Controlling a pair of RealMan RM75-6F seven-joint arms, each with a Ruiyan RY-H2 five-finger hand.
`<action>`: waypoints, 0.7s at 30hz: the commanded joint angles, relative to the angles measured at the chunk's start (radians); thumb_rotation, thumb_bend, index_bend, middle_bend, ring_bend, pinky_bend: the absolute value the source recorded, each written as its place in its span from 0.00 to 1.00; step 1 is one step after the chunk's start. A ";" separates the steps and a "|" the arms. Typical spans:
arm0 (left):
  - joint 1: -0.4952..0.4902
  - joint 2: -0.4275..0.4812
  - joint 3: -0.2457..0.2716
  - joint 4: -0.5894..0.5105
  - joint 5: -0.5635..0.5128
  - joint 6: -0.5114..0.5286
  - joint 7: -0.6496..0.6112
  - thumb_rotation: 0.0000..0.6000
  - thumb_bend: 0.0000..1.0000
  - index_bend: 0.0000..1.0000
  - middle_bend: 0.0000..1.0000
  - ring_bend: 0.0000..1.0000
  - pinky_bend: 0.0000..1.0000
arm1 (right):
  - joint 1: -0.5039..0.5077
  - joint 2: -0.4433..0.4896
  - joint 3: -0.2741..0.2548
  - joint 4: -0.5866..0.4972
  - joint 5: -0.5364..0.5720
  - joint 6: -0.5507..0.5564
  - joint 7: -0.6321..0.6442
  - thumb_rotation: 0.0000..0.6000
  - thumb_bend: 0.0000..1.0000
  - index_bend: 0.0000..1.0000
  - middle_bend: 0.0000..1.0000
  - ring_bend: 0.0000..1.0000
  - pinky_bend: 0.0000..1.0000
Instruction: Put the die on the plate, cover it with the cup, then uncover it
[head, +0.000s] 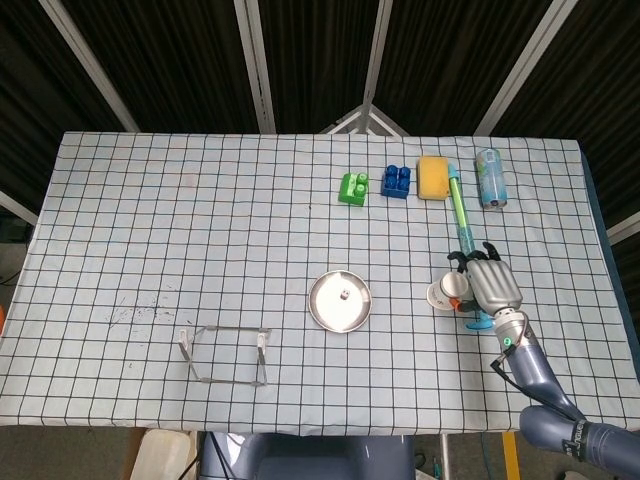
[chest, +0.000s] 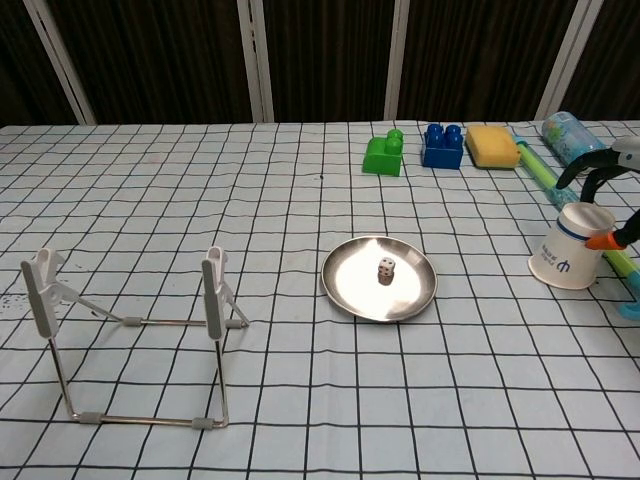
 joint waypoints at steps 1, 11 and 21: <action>0.000 0.000 0.000 0.000 -0.001 0.000 0.000 1.00 0.68 0.31 0.00 0.00 0.03 | 0.000 -0.002 0.000 -0.001 0.001 -0.001 0.001 1.00 0.31 0.51 0.45 0.23 0.01; 0.001 0.002 -0.002 -0.001 -0.004 0.000 -0.004 1.00 0.68 0.31 0.00 0.00 0.03 | 0.002 -0.002 -0.001 -0.007 0.005 -0.003 -0.006 1.00 0.32 0.56 0.47 0.24 0.01; 0.003 0.003 -0.003 -0.002 -0.004 0.003 -0.009 1.00 0.68 0.31 0.00 0.00 0.03 | 0.021 0.021 0.022 -0.075 -0.019 0.020 -0.035 1.00 0.34 0.58 0.47 0.24 0.01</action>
